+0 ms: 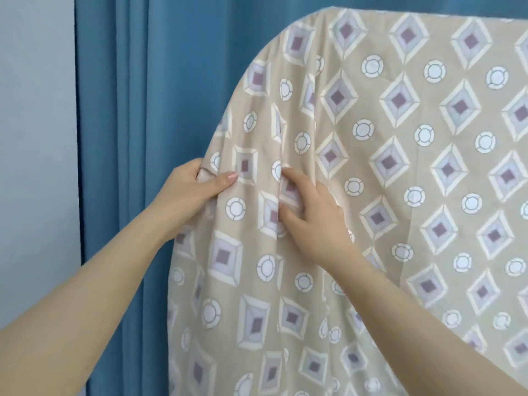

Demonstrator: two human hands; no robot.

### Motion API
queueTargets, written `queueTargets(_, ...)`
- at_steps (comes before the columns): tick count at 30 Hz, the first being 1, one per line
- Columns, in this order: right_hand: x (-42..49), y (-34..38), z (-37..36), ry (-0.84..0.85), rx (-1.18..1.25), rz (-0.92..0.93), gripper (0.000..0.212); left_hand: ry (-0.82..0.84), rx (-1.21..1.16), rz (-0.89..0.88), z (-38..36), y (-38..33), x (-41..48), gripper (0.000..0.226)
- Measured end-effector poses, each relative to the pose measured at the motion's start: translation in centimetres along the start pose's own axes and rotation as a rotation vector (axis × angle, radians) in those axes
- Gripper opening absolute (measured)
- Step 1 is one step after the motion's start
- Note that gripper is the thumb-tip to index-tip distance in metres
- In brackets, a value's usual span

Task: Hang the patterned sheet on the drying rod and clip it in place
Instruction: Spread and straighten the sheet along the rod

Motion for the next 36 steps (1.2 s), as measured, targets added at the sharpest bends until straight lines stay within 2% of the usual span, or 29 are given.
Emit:
queueTargets(5,-4.7,-1.6,-1.8,0.095,0.119,-0.053,0.058,-0.046,0.061,0.102,0.7,4.1,-3.5,0.011)
queueTargets(9,-7.5,-1.7,-4.1,0.157,0.233,-0.093,0.056,-0.007,0.222,0.253,1.2,7.3,-6.8,0.010)
queueTargets(10,-8.0,-1.5,-4.7,0.176,0.231,-0.094,0.055,-0.060,0.251,0.261,2.0,7.7,-7.3,0.007)
queueTargets(13,-8.8,-1.0,-5.5,0.181,0.228,-0.129,0.052,-0.490,0.258,0.195,7.3,7.1,-8.9,0.011)
queueTargets(14,-8.8,-0.9,-5.5,0.164,0.244,-0.154,0.050,-0.563,0.270,0.180,8.8,6.8,-9.2,0.008)
queueTargets(15,-8.6,-0.7,-5.4,0.139,0.258,-0.170,0.047,-0.524,0.342,0.205,9.6,6.6,-9.1,0.005)
queueTargets(17,-7.9,-0.3,-5.0,0.083,0.257,-0.186,0.043,-0.236,0.555,0.336,9.6,7.2,-8.5,0.009)
queueTargets(18,-7.5,-0.1,-4.8,0.059,0.245,-0.196,0.042,-0.179,0.624,0.377,9.9,7.4,-8.2,0.011)
queueTargets(22,-5.5,1.1,-3.1,-0.085,0.142,-0.166,0.034,-0.432,0.648,0.307,13.2,5.7,-6.6,0.017)
queueTargets(26,-3.3,3.4,-1.2,-0.266,-0.042,-0.103,0.037,-0.404,0.591,0.290,14.8,5.5,-3.6,0.017)
queueTargets(30,-0.7,6.7,-0.5,-0.409,-0.121,-0.026,0.034,-0.533,0.554,0.184,17.7,4.3,-1.2,0.007)
queueTargets(33,0.6,8.4,-1.6,-0.369,-0.169,-0.009,0.032,-0.209,0.965,0.232,17.7,5.0,0.3,0.015)
queueTargets(34,0.8,8.8,-2.0,-0.344,-0.193,-0.017,0.031,-0.191,1.039,0.233,18.3,5.1,0.7,0.016)
queueTargets(36,0.9,9.1,-3.1,-0.300,-0.238,-0.050,0.030,-0.326,1.047,0.164,20.0,4.0,0.9,0.017)
Point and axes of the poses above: each hand's wrist, its own x-axis towards the middle knuckle, its own z-axis out of the back of the hand, y = z × x, the point moved 6 cm from there along x, towards the middle knuckle, and after that the axes turned 6 degrees about z, right-handed, at the moved point
